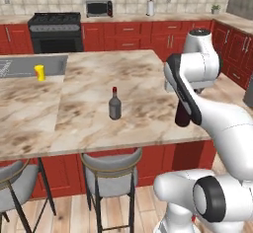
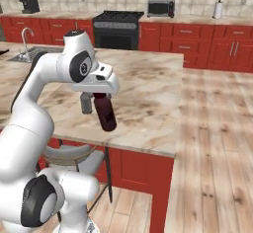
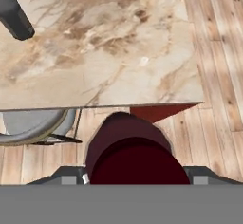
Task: Place the drinks on the dining counter in a tight cluster.
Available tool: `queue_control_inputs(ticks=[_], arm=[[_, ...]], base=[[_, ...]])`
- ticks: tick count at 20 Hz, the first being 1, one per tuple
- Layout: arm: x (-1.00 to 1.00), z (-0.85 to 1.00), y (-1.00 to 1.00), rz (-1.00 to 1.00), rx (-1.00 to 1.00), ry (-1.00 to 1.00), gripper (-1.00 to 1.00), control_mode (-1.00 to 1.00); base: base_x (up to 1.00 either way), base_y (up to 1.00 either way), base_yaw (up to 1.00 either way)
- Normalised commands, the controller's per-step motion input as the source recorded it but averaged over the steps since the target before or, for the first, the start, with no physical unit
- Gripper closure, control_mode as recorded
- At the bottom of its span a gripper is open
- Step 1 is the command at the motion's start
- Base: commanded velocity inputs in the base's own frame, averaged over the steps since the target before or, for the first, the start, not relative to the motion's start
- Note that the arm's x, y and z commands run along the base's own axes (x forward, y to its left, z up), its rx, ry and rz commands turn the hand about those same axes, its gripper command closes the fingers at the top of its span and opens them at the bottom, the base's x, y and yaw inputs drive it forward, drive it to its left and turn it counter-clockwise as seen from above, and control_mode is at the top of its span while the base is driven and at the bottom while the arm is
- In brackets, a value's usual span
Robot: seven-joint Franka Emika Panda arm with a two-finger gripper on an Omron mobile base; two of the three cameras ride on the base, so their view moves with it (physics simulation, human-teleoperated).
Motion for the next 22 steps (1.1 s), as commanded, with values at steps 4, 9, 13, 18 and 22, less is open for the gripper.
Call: queue_control_inputs(ticks=[4,9,13,18,22], arm=[[0.0,0.0,0.0,0.0,0.0,0.0,1.0,1.0],[0.0,0.0,0.0,0.0,0.0,0.0,1.0,1.0],[0.0,0.0,0.0,0.0,0.0,0.0,1.0,1.0],[0.0,0.0,0.0,0.0,0.0,0.0,1.0,1.0],[0.63,-0.02,0.1,0.26,0.0,-0.09,1.0,-1.0]], base=[[1.0,0.21,-0.03],[0.19,0.06,-0.02],[0.0,0.0,0.0],[0.0,0.0,0.0],[0.0,0.0,0.0]])
